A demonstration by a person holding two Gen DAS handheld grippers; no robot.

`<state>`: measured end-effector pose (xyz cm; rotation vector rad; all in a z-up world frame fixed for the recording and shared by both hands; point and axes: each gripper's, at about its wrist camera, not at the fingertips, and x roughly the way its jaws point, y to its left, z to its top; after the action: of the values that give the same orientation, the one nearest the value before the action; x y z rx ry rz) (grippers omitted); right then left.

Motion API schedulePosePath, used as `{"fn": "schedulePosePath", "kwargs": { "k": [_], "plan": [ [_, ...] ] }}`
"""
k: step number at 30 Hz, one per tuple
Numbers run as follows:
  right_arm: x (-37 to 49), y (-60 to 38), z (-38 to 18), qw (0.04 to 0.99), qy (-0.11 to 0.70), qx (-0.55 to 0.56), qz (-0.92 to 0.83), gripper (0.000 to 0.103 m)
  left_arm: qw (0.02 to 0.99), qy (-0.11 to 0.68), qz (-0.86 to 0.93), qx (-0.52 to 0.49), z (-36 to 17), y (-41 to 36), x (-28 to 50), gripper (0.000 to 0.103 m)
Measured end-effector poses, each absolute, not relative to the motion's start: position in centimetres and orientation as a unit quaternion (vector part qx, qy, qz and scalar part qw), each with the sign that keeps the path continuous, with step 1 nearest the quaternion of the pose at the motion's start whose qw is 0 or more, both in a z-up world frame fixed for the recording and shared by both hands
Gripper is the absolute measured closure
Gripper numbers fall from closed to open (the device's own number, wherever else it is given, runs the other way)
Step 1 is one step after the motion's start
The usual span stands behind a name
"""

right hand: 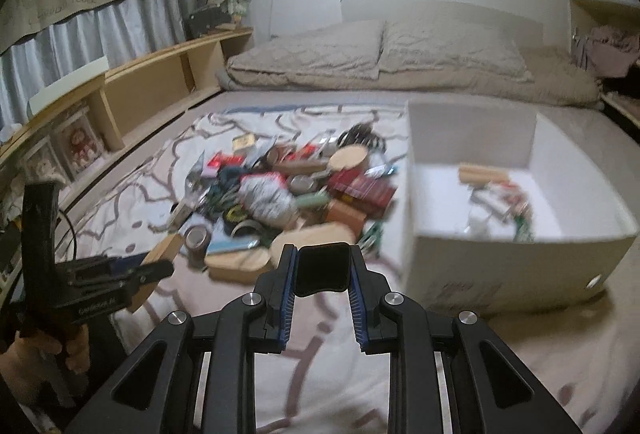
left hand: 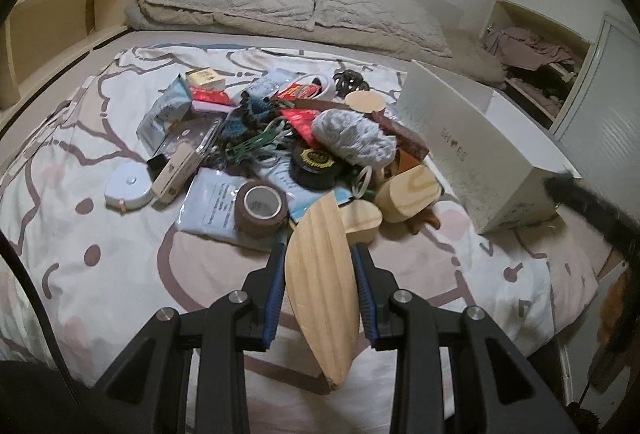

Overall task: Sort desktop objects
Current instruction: 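Carry the black item with the right tool over the white box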

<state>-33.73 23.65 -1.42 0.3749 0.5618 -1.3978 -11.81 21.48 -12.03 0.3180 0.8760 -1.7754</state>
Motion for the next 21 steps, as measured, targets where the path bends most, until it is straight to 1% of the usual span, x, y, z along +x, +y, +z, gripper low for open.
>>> {"fn": "schedulePosePath", "kwargs": {
  "k": [6,10,14,21],
  "plan": [
    [-36.7,22.0,2.4,0.695,0.259,0.139,-0.656,0.078,0.532,0.363,-0.754,0.130,-11.2,21.1,-12.1,0.070],
    [-39.8,19.5,3.5,0.668,0.272,0.155,-0.675,0.078,0.527,0.360,-0.758,0.133,-10.9,21.0,-12.6,0.070],
    [-42.5,16.4,3.4,0.632,0.305,0.186,-0.688,0.078,0.523,0.352,-0.763,0.138,-10.7,20.8,-13.1,0.070],
    [-45.9,11.6,1.0,0.584,0.369,0.261,-0.674,0.078,0.523,0.337,-0.771,0.138,-9.8,20.5,-13.6,0.070]
  ]
}}
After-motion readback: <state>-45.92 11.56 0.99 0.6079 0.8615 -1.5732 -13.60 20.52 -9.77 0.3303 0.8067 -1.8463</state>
